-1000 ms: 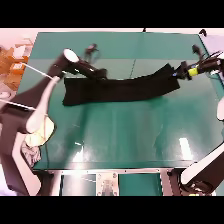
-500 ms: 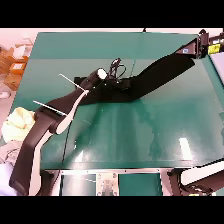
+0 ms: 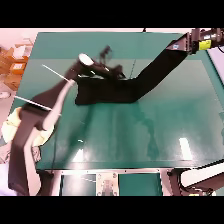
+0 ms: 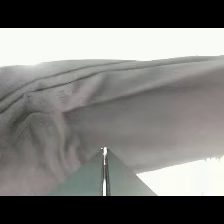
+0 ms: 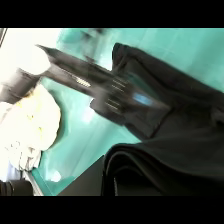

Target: Fold the shirts.

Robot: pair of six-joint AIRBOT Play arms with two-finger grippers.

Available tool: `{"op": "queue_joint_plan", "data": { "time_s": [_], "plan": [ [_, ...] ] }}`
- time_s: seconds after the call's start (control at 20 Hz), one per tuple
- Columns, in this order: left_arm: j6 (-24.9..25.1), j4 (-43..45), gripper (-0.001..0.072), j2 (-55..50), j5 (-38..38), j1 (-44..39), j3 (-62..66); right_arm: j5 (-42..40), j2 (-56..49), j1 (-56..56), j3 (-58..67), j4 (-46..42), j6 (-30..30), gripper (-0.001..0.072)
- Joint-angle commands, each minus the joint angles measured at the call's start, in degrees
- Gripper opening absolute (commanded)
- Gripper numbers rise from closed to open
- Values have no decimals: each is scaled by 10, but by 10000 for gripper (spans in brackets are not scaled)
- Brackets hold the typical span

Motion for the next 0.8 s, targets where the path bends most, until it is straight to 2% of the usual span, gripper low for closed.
{"op": "queue_joint_plan", "data": {
  "time_s": [0.0,0.2,0.3,0.55,0.6,0.65,0.7,0.75],
  "plan": [
    [7,-12,31,93,-129,115,1,-60,-9,72,-8,3,12,19],
    [2,-6,32,181,-213,250,1,-180,-49,215,-8,2,12,20],
    [3,-6,32,206,-247,303,0,-264,-90,293,-8,2,12,46],
    [28,3,32,215,-263,367,-2,-515,-242,463,-8,15,12,38],
    [39,9,32,215,-263,367,-2,-551,-269,486,-7,27,12,139],
    [45,12,32,215,-263,367,-3,-563,-284,499,-6,27,9,354],
    [52,12,32,215,-262,367,-6,-558,-286,496,-6,23,-4,509],
    [53,13,32,213,-259,367,-7,-530,-274,475,-6,13,-5,508]
  ]
}}
